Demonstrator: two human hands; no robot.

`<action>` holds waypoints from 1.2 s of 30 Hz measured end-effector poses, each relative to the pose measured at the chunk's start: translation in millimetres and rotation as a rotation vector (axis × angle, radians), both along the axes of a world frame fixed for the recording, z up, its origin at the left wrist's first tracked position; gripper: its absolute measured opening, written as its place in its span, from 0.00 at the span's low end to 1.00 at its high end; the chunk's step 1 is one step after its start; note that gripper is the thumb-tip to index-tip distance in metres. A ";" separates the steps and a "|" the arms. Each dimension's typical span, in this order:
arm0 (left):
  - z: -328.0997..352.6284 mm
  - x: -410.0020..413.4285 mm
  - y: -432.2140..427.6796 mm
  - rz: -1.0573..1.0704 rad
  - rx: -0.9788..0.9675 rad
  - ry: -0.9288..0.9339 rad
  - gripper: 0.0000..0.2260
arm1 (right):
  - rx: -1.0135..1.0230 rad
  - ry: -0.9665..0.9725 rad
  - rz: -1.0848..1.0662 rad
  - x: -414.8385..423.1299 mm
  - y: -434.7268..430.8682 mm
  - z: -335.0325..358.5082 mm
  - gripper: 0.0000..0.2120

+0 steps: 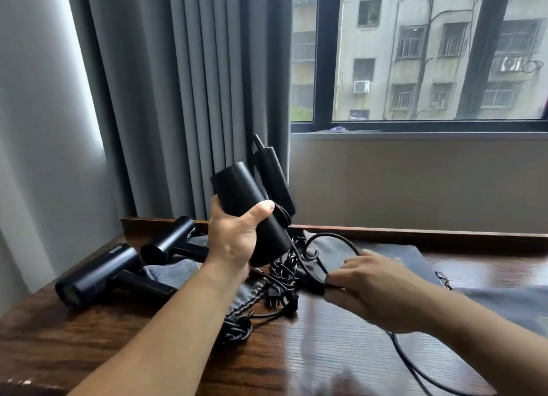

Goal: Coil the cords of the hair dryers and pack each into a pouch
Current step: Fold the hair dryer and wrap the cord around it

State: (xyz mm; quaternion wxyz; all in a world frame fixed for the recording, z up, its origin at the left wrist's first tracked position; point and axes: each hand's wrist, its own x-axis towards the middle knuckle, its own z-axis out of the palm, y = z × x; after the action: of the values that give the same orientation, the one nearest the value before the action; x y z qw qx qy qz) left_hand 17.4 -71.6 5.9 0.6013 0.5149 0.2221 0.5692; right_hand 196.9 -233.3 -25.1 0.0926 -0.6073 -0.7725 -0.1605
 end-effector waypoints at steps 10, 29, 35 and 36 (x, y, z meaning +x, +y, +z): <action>-37.9 -11.1 -6.5 0.034 0.474 0.739 0.30 | 0.404 -0.207 -0.077 -0.7 4.3 60.6 0.14; -30.0 -34.6 -16.2 -0.971 0.336 0.530 0.37 | 0.098 0.253 -0.113 67.9 35.2 60.0 0.12; -22.6 -22.0 -17.7 -0.804 0.166 0.016 0.24 | -0.006 0.195 -0.331 66.5 37.3 15.6 0.17; -22.5 -18.3 -14.8 -0.709 0.086 -0.055 0.26 | 0.007 0.170 -0.337 63.3 36.8 7.9 0.17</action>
State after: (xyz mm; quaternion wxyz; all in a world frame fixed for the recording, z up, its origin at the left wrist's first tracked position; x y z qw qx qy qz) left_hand -0.9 -86.4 -16.6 0.7448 0.5694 -0.0108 0.3479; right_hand 260.1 -196.5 -17.2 0.1313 -0.7391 -0.6489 -0.1246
